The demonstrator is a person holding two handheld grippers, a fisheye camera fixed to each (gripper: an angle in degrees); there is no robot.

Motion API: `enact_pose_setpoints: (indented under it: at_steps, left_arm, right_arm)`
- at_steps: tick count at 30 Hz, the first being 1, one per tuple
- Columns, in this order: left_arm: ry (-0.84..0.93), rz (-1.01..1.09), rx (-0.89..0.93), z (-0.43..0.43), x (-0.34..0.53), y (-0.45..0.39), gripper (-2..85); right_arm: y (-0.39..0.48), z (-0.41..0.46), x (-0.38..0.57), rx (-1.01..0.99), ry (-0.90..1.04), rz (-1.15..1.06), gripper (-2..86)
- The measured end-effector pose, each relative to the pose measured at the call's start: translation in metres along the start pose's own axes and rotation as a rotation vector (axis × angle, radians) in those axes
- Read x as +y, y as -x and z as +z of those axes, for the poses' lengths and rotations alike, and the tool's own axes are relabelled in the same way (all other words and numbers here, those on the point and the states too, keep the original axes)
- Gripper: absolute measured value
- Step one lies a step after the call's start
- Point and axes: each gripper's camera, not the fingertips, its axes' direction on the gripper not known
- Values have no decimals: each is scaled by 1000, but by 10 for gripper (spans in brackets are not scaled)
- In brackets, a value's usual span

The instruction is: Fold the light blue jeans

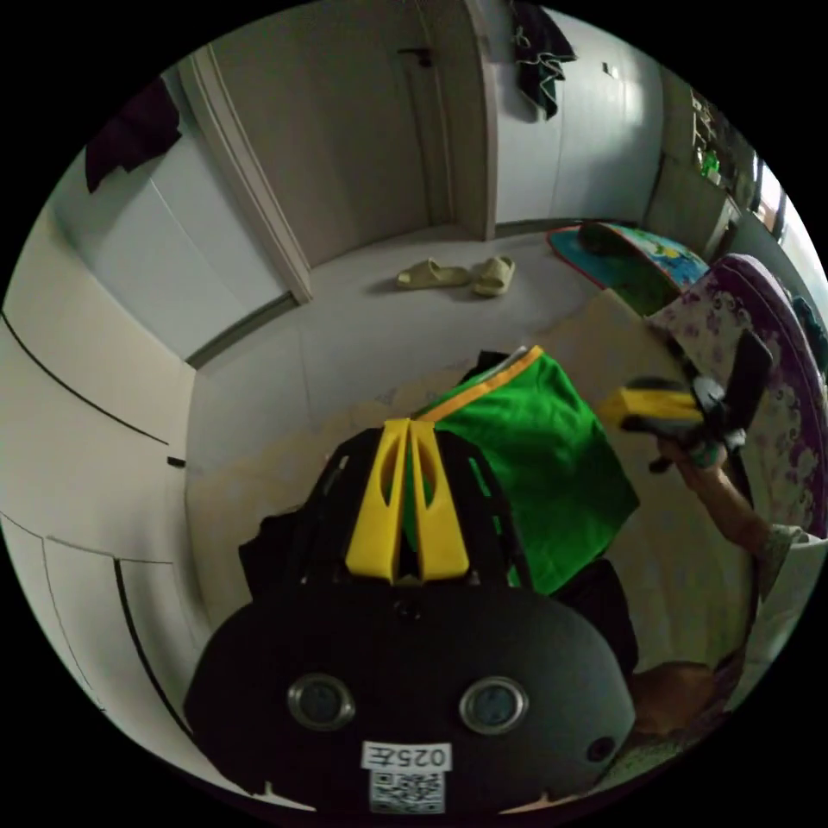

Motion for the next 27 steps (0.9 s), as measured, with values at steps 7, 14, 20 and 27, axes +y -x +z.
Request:
enact_pose_setpoints:
  at_steps: [7,14,20,27]
  left_arm:
    - [-45,-78,-2,97,78,-37,-9]
    - [-515,-27,-119,53,229,-67,-9]
    - [-970,61,190,79,397,-120,-9]
    - [-1156,139,750,180,516,-275,-10]
  right_arm:
    - [-58,154,7,112,307,79,-9]
    - [4,8,176,129,-401,56,-3]
    - [172,-40,369,787,-368,143,-8]
    - [301,24,528,1117,-186,445,-9]
